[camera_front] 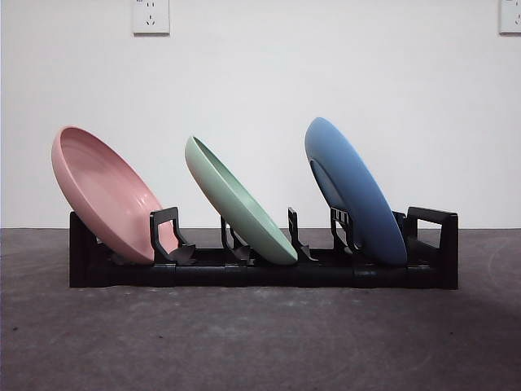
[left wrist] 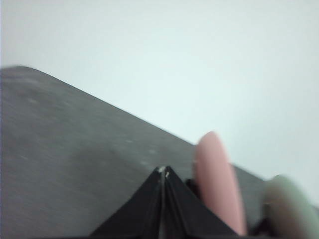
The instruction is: Place the plate
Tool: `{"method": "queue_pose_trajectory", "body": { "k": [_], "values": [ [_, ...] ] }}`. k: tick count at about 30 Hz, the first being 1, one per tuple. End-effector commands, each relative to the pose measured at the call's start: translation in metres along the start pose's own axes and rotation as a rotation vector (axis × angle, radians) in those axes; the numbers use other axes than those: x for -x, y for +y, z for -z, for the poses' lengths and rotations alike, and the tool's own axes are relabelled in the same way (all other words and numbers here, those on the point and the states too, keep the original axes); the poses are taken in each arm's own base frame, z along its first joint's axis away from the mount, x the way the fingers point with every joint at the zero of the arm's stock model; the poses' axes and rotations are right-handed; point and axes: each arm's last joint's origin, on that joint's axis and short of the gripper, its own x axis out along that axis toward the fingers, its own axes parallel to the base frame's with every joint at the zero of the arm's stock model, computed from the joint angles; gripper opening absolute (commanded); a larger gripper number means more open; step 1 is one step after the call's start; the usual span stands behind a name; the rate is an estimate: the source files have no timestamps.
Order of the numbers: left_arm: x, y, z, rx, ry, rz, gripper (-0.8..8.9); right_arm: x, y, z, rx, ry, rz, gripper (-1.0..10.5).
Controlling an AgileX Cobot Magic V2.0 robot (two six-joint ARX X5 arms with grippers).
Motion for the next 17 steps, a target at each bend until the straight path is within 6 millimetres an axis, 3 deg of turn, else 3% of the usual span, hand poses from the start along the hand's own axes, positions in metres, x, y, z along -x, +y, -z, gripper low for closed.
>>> {"method": "queue_pose_trajectory", "body": {
  "k": [1, 5, 10, 17],
  "values": [
    [0.002, -0.009, -0.013, 0.126, 0.008, 0.078, 0.08, 0.003, 0.004, -0.014, -0.126, 0.025, -0.018, 0.1],
    [0.007, -0.024, -0.034, 0.117, 0.107, 0.108, 0.10, 0.008, 0.013, -0.038, -0.121, 0.142, -0.067, 0.1],
    [0.009, -0.043, -0.063, -0.014, 0.259, 0.114, 0.10, 0.009, 0.027, -0.072, -0.072, 0.298, -0.159, 0.1],
    [-0.004, -0.067, -0.100, -0.131, 0.493, 0.127, 0.10, -0.012, 0.045, -0.110, -0.010, 0.546, -0.269, 0.1]
  ]
}}
